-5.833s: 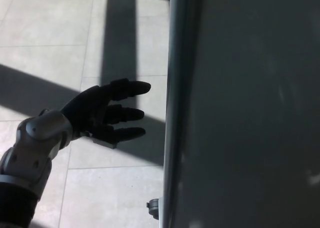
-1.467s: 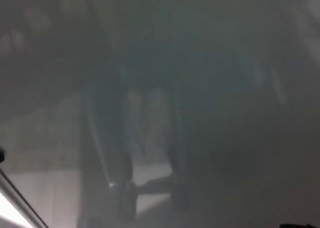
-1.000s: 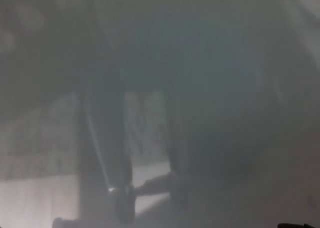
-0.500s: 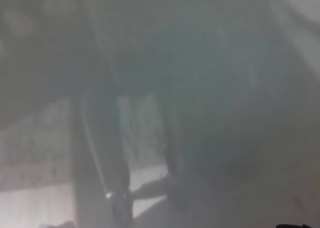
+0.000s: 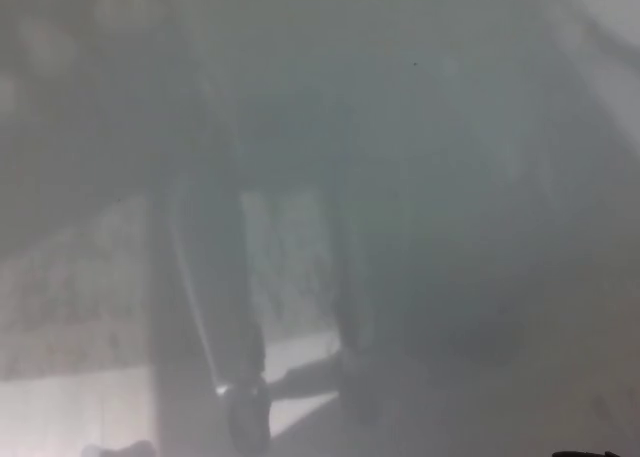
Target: A white board is being place on the right hand side and parallel to the robot and the robot uses its left hand to grab on the leftside of the whiteboard and drag the whiteboard from the right hand side to the left hand side
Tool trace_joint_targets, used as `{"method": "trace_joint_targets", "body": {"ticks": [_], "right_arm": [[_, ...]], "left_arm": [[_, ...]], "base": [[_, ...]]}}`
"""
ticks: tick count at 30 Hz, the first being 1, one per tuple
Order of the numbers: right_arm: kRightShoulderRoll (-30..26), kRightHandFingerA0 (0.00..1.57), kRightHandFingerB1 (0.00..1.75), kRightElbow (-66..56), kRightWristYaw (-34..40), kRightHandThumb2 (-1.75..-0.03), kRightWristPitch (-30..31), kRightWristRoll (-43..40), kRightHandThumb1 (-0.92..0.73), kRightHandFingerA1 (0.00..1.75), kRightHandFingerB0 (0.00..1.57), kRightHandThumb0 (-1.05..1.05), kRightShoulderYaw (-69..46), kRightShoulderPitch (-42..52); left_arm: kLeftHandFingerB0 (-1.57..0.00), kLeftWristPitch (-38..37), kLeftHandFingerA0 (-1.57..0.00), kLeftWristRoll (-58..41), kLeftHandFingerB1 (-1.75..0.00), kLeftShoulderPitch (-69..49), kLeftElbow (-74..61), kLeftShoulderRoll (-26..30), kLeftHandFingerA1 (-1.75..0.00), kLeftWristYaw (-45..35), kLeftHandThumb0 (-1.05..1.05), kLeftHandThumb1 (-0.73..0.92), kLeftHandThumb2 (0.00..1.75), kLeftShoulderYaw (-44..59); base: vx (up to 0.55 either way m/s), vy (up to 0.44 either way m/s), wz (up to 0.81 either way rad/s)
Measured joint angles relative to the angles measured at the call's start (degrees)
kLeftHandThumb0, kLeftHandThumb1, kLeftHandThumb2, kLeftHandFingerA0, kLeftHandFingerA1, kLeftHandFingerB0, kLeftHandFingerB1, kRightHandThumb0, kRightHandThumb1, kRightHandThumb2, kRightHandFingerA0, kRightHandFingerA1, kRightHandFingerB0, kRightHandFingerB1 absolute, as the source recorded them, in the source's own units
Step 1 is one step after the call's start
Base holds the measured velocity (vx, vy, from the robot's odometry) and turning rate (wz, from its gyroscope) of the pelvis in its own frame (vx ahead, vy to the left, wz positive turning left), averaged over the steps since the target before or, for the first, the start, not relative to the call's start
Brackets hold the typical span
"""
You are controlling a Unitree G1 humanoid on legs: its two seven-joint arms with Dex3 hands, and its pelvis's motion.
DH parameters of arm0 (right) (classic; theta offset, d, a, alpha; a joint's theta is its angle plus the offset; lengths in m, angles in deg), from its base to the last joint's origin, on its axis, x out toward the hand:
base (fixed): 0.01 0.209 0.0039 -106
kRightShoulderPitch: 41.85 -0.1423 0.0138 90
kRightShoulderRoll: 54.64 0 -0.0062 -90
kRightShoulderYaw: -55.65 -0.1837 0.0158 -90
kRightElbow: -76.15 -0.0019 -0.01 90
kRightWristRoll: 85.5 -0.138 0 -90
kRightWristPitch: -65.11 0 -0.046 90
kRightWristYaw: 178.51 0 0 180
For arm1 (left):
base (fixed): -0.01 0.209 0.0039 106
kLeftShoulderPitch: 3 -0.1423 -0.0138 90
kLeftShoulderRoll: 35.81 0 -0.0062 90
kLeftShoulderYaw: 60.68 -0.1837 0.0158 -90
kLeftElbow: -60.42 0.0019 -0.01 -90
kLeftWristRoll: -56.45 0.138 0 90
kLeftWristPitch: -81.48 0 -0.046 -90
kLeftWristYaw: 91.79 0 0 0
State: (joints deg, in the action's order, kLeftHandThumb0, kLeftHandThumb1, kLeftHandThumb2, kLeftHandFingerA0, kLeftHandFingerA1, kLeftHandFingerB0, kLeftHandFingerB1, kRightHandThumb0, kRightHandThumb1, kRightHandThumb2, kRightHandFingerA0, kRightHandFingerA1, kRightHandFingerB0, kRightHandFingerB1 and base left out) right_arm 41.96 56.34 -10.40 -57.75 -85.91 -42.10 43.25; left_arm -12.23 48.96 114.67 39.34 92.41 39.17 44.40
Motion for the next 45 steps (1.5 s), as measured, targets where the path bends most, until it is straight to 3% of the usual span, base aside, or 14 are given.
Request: {"method": "trace_joint_targets", "body": {"ticks": [3, 4, 11, 12, 14, 15, 18, 19, 23, 24, 31, 40, 41, 45], "right_arm": [[0.0, 0.83, 0.59, 0.0, 0.1, -0.92, 0.0, 0.0, -0.52, 0.75, 0.53, -0.45, 0.1, 0.0], [0.0, 0.83, 0.59, 0.0, 0.1, -0.92, 0.0, 0.0, -0.52, 0.75, 0.53, -0.46, 0.1, 0.0], [0.0, 0.84, 0.59, 0.1, 0.1, -0.90, 0.0, 0.0, -0.52, 0.74, 0.55, -0.51, 0.0, 1.0], [0.0, 0.84, 0.60, 0.1, 0.1, -0.92, 0.0, 0.0, -0.52, 0.74, 0.55, -0.47, 0.0, 1.1], [0.0, 0.84, 0.60, 0.1, 0.1, -0.92, -0.1, 0.1, -0.52, 0.74, 0.55, -0.47, 0.0, 1.1], [0.0, 0.83, 0.59, 0.1, 0.1, -0.92, -0.1, 0.1, -0.52, 0.74, 0.55, -0.49, 0.1, 1.3], [-0.1, 0.83, 0.59, 0.3, 0.2, -0.92, -0.1, 0.1, -0.52, 0.75, 0.54, -0.47, 0.1, 2.0], [-0.1, 0.93, 0.44, 0.3, 0.2, -0.61, -0.1, 0.1, -0.61, 0.68, 0.61, -0.47, 0.1, 2.1], [-0.1, 0.93, 0.44, 0.4, 0.2, -0.61, 0.0, 0.1, -0.61, 0.68, 0.61, -0.47, 0.0, 2.4], [-0.1, 0.85, 0.59, 0.4, 0.2, -0.90, 0.0, 0.1, -0.53, 0.73, 0.56, -0.51, -0.1, 2.3], [0.0, 0.84, 0.58, 0.5, 0.3, -0.91, 0.4, 0.0, -0.54, 0.73, 0.55, -0.49, -0.3, 3.3], [0.0, 0.85, 0.59, 0.5, 0.2, -0.91, 0.5, 0.0, -0.53, 0.73, 0.57, -0.50, -0.5, 4.3], [0.0, 0.94, 0.44, 0.5, 0.2, -0.61, 0.5, 0.0, -0.61, 0.65, 0.60, -0.48, -0.5, 4.5], [0.0, 0.94, 0.44, 0.7, 0.2, -0.61, 0.5, 0.0, -0.61, 0.66, 0.61, -0.47, -0.5, 5.0]], "left_arm": [[0.00, -1.7, 0.00, -0.3, 0.00, -2.0, -1.4, -0.4, 0.00, -0.3, -0.56, 0.51, 0.71, 1.8], [0.00, -2.4, 0.00, -0.6, 0.00, -3.2, -2.0, -0.8, 0.00, -0.3, -0.44, 0.59, 0.57, 2.9], [0.00, -6.3, 0.00, -3.5, 0.00, -13.1, -6.2, -4.3, 0.00, 0.4, -0.56, 0.60, 0.58, 9.8], [0.00, -6.4, 0.00, -3.7, 0.00, -13.9, -6.4, -4.7, -0.09, 0.4, -0.73, 0.49, 0.78, 10.2], [0.00, -7.4, 0.00, -4.4, 0.00, -16.6, -7.6, -5.6, -0.09, 1.1, -0.73, 0.49, 0.78, 11.9], [0.00, -8.2, 0.00, -4.8, -0.02, -19.1, -8.4, -6.8, -0.16, 2.0, -0.49, 0.50, 0.72, 13.3], [0.00, -10.5, 0.00, -5.4, -0.05, -25.6, -8.5, -11.7, -0.16, 5.1, -0.43, 0.49, 0.71, 15.8], [0.00, -11.1, 0.00, -5.5, -0.06, -27.6, -8.6, -13.4, -0.18, 6.1, -0.42, 0.49, 0.71, 16.4], [0.00, -13.4, 0.00, -5.7, -0.06, -33.5, -9.5, -19.0, -0.18, 9.7, -0.42, 0.49, 0.71, 17.5], [0.00, -13.9, -0.03, -5.7, -0.06, -34.2, -9.8, -19.5, -0.29, 10.4, -0.41, 0.50, 0.70, 17.6], [0.00, -16.2, -0.08, -5.9, -0.09, -39.7, -6.1, -26.4, -0.37, 13.6, -0.33, 0.54, 0.71, 15.8], [0.00, -16.6, -0.13, -3.5, -0.11, -40.0, -2.3, -27.0, -0.37, 16.9, -0.32, 0.59, 0.73, 8.4], [-0.01, -16.6, -0.05, -2.9, -0.14, -40.0, -2.1, -27.0, -0.33, 17.2, -0.39, 0.52, 0.69, 7.3], [-0.06, -16.6, -0.07, -1.8, -0.15, -39.9, -0.8, -26.9, -0.33, 17.7, -0.39, 0.54, 0.66, 4.4]], "base": [[0.00, 0.000, 0.00], [0.00, 0.000, 0.00], [0.00, 0.000, 0.00], [0.00, 0.000, 0.00], [0.00, 0.000, -0.06], [0.00, 0.000, 0.00], [0.00, 0.000, 0.00], [0.00, 0.000, 0.00], [0.00, 0.000, 0.02], [0.00, 0.000, 0.00], [0.00, 0.000, 0.00], [0.00, 0.000, 0.00], [0.00, 0.000, 0.00], [0.00, 0.000, 0.00]]}}
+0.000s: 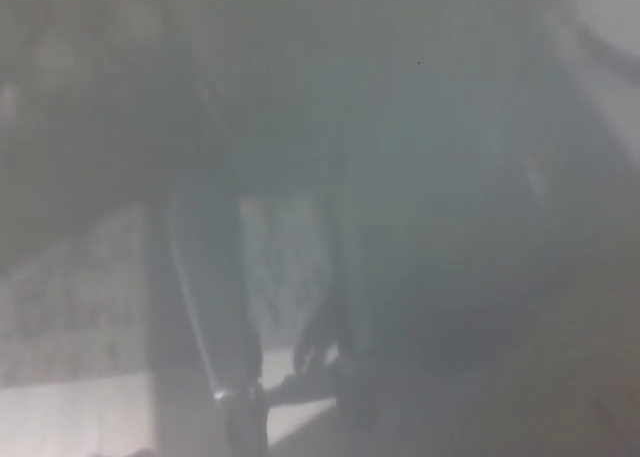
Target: A white board is being place on the right hand side and parallel to the robot and the robot uses its left hand to grab on the leftside of the whiteboard and drag the whiteboard from the right hand side to the left hand side
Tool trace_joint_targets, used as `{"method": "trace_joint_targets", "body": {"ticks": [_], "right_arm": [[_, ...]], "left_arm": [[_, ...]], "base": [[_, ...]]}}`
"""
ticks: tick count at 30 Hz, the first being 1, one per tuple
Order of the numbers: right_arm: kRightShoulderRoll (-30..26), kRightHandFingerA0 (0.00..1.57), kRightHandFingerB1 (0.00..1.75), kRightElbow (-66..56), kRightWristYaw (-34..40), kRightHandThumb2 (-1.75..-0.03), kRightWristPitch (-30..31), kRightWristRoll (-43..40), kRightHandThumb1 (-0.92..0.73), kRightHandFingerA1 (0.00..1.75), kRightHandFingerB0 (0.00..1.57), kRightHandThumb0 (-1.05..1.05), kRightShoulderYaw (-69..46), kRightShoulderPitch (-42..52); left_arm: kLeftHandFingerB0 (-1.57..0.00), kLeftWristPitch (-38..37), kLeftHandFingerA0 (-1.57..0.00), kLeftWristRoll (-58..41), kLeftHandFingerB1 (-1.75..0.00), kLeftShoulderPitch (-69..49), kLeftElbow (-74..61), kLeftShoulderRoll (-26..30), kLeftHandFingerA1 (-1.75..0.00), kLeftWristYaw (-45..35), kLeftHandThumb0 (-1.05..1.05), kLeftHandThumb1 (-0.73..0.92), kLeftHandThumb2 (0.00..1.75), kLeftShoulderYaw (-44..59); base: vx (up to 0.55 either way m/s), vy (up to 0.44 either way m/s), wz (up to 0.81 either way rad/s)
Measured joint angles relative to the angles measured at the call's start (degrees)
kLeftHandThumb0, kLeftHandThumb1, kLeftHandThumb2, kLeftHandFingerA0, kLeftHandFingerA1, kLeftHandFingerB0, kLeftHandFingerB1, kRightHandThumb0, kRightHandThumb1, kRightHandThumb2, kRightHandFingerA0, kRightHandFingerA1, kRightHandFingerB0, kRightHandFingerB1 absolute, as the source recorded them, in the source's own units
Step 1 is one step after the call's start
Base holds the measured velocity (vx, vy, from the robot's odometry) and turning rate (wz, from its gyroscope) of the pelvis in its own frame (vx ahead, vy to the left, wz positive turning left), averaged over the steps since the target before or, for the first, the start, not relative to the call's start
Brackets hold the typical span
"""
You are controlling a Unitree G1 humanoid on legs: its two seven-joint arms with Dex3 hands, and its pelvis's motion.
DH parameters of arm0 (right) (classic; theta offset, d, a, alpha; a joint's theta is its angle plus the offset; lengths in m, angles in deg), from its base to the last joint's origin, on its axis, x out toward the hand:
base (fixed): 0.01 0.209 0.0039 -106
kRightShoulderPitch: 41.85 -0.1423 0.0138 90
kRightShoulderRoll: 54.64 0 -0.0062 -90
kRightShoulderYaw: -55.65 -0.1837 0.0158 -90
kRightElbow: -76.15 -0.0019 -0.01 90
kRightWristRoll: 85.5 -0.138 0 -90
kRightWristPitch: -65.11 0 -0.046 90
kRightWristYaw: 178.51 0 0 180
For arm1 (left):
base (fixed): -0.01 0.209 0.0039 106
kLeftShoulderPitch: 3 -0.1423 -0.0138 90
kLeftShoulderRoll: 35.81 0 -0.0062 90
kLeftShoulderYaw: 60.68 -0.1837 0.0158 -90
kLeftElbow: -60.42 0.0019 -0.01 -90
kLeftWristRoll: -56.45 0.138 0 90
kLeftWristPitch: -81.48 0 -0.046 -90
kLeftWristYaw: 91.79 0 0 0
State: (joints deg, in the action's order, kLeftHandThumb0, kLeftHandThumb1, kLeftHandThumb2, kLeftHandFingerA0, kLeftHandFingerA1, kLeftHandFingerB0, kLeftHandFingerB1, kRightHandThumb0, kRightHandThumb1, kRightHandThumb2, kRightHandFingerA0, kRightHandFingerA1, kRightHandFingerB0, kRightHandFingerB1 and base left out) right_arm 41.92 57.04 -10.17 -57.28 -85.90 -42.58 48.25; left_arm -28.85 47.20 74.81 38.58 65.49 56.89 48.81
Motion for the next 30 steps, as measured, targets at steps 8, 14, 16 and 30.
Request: {"method": "trace_joint_targets", "body": {"ticks": [8, 14, 16, 30], "right_arm": [[0.0, 0.84, 0.60, 0.2, 0.0, -0.91, 0.1, 0.0, -0.51, 0.74, 0.56, -0.47, 0.1, 0.1], [0.0, 0.85, 0.61, 0.2, 0.3, -0.90, 0.1, 0.2, -0.52, 0.72, 0.59, -0.47, 0.5, 0.0], [0.0, 0.85, 0.61, 0.3, 0.3, -0.90, 0.1, 0.2, -0.51, 0.73, 0.59, -0.46, 0.5, -0.1], [-0.7, 0.88, 0.60, 0.6, 1.2, -0.89, 0.0, 1.5, -0.53, 0.71, 0.59, -0.50, 1.8, -0.4]], "left_arm": [[-0.05, 0.0, -0.08, 2.2, -0.20, 0.4, 1.4, 0.3, -0.31, 2.2, -0.40, 0.58, 0.66, -4.2], [-0.07, 0.0, -0.07, 3.2, -0.20, 0.7, 1.4, 0.4, -0.25, 3.6, -0.39, 0.57, 0.68, -5.8], [-0.06, 0.0, -0.09, 3.5, -0.21, 0.8, 1.4, 0.4, -0.25, 4.0, -0.40, 0.59, 0.66, -6.0], [0.00, 0.0, 0.00, 4.2, -0.47, 1.1, 1.3, 0.2, -0.47, 5.4, -0.23, 0.56, 1.01, -6.9]], "base": [[0.00, 0.000, 0.00], [0.00, 0.000, 0.00], [0.00, 0.000, 0.00], [0.00, 0.000, 0.00]]}}
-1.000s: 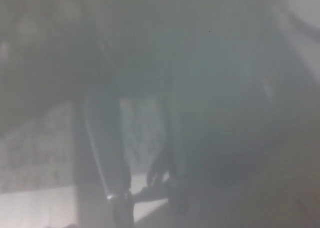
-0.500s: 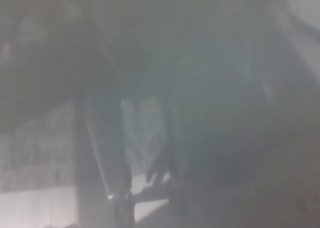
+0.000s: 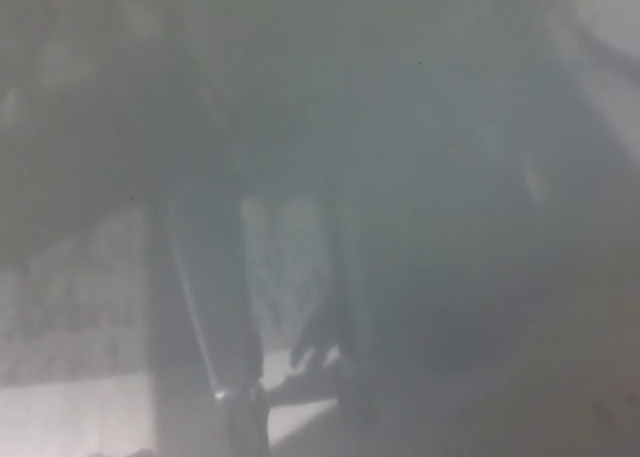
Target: A white board is being place on the right hand side and parallel to the robot and the robot uses its left hand to grab on the leftside of the whiteboard and drag the whiteboard from the right hand side to the left hand side
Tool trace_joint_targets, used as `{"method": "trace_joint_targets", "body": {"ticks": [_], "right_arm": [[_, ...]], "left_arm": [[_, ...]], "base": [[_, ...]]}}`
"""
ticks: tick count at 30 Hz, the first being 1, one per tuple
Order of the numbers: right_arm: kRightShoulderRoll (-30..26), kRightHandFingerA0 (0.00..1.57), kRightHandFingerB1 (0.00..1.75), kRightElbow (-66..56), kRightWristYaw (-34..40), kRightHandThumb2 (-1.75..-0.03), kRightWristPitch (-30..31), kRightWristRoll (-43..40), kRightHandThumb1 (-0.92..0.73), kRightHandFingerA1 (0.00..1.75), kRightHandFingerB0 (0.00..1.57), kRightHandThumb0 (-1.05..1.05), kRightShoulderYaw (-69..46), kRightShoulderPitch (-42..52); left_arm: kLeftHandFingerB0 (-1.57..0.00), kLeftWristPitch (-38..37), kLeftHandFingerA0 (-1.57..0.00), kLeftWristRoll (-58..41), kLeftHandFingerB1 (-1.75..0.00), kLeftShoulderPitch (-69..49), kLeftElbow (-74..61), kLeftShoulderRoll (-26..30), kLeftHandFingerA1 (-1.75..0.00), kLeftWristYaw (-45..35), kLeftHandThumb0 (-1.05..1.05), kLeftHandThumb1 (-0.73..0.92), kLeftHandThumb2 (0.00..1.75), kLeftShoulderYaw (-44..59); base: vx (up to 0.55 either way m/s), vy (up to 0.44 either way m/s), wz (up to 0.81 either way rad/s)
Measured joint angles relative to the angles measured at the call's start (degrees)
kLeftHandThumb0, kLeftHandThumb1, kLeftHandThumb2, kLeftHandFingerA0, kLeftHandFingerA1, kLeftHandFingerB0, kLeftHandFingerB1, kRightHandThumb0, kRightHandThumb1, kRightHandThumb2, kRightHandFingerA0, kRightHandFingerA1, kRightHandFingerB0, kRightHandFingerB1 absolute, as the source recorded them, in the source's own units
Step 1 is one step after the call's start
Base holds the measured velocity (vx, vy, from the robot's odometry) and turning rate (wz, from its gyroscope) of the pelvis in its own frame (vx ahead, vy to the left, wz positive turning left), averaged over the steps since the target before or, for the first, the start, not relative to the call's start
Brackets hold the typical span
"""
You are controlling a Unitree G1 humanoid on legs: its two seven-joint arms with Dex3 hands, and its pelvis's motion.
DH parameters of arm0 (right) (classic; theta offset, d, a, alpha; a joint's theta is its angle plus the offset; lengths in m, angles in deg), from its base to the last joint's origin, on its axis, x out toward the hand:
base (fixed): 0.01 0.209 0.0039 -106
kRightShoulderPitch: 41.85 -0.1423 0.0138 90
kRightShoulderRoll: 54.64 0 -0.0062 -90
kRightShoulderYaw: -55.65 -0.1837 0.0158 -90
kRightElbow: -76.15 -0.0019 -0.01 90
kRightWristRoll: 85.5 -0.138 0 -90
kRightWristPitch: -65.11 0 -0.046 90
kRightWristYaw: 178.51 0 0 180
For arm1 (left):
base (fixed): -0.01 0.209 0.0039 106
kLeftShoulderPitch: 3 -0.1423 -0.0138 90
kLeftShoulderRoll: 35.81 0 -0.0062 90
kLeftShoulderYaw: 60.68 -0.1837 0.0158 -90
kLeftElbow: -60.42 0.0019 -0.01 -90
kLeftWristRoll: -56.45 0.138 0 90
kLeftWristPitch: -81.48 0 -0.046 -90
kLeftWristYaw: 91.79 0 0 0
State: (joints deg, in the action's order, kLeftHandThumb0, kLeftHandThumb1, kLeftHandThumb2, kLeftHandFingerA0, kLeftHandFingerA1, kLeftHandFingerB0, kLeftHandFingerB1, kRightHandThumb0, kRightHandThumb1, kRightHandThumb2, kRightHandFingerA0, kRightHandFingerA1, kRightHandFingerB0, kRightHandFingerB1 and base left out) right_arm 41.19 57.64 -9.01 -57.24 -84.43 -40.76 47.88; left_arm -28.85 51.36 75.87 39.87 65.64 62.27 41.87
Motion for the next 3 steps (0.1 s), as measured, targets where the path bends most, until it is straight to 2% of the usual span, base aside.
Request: {"method": "trace_joint_targets", "body": {"ticks": [3], "right_arm": [[-0.7, 0.85, 0.60, 0.0, 0.2, -0.89, 0.0, 0.3, -0.53, 0.73, 0.59, -0.46, 0.2, -0.1]], "left_arm": [[0.00, 0.0, 0.00, 0.0, -0.47, 0.2, 0.1, -0.3, -0.47, 0.0, -0.23, 0.55, 1.00, -0.1]], "base": [[0.00, 0.000, 0.00]]}}
